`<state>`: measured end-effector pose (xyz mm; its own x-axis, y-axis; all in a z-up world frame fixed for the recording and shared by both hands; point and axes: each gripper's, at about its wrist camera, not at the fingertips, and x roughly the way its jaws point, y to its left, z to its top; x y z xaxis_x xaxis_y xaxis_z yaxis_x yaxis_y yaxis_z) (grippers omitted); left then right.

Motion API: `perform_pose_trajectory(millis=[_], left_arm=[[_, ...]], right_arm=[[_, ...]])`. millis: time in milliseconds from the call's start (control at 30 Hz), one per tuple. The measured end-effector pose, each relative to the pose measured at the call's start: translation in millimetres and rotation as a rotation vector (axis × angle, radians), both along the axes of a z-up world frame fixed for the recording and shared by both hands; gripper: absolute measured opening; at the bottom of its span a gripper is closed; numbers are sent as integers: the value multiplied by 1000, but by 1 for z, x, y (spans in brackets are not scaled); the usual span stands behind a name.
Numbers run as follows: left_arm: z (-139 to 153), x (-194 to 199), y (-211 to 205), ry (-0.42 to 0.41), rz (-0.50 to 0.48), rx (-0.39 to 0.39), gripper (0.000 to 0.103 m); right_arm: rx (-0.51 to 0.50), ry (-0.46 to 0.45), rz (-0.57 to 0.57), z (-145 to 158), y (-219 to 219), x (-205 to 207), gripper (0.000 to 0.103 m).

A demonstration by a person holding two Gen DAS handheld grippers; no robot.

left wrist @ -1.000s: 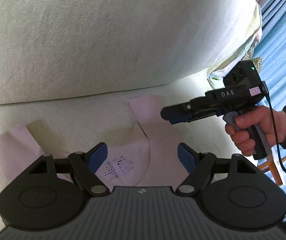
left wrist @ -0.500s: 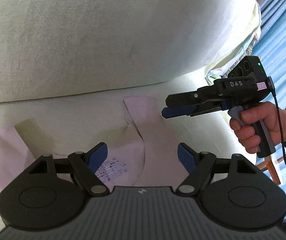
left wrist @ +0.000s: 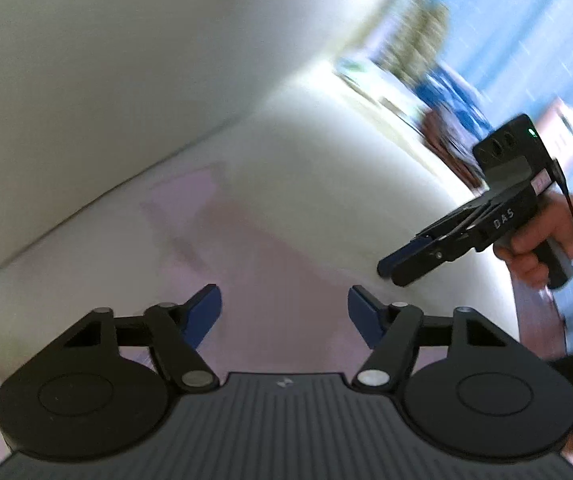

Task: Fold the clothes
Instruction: 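Move both grippers away from the tank top along the sofa seat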

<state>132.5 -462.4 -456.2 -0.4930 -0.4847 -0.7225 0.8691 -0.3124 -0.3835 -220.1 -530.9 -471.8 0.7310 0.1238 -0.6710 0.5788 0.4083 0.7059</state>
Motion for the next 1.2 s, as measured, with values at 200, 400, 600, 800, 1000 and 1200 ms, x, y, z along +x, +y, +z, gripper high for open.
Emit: perform_pose_trajectory(millis=[200, 400, 600, 800, 1000, 1200], left_arm=[[5, -43, -47, -66, -285, 52, 65], [5, -76, -74, -135, -502, 157, 65], [14, -88, -84, -157, -607, 236, 65], [12, -110, -89, -170, -746, 304, 65], [2, -127, -101, -183, -799, 350, 65], [-2, -123, -114, -226, -787, 394, 65]], right_arm=[[54, -76, 73, -22, 40, -1, 49], [-65, -150, 122, -1, 66, 1, 49], [-233, -123, 232, 16, 104, 13, 49], [-304, -151, 243, 35, 118, 3, 49], [-312, -145, 201, 35, 121, 7, 49], [-214, -92, 1, 18, 107, -20, 51]])
